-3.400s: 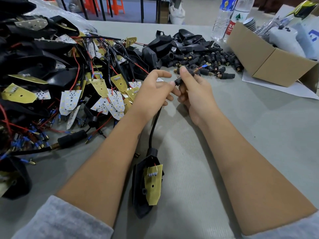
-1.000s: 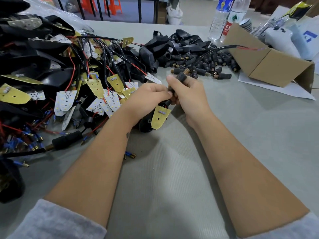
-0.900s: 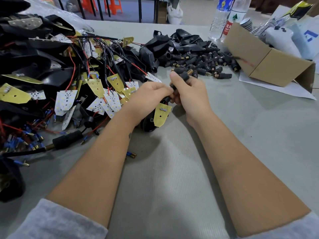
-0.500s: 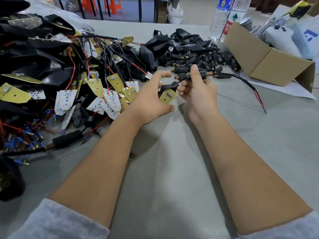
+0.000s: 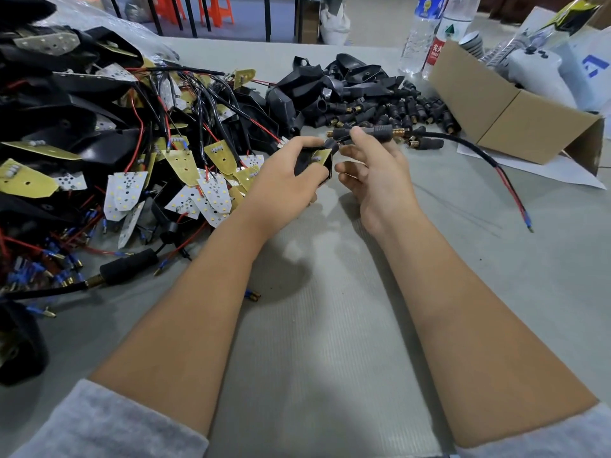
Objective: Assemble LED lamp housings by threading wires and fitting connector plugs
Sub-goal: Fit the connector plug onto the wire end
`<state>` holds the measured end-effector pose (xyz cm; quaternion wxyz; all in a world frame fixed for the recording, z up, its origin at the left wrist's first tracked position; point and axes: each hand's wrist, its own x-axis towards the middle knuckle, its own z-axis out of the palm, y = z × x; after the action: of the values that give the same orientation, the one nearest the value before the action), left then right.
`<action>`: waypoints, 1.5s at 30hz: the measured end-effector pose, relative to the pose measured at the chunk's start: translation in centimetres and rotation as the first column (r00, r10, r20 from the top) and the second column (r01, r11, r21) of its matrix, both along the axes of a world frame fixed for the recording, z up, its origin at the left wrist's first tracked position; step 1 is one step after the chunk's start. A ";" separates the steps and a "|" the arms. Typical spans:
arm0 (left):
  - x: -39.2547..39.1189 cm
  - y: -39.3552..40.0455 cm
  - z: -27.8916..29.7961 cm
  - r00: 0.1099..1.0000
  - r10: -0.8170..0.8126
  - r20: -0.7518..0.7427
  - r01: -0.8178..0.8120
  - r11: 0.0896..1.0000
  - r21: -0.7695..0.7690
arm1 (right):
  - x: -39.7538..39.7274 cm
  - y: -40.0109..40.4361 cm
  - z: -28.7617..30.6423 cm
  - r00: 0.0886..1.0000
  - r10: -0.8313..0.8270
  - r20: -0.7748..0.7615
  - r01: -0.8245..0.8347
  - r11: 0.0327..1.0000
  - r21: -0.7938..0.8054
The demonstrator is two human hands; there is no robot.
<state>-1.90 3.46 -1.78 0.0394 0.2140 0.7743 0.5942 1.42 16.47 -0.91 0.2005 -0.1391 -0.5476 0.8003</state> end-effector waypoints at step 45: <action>-0.7 -1.2 0.6 0.969 0.001 0.247 -0.080 0.948 0.308 | 0.0 0.7 0.2 0.998 0.068 0.011 -0.064 0.974 -0.216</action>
<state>-2.58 2.27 -1.17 0.0870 0.1269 0.6628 0.7328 1.45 17.17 -0.68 0.1526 -0.1489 -0.4639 0.8598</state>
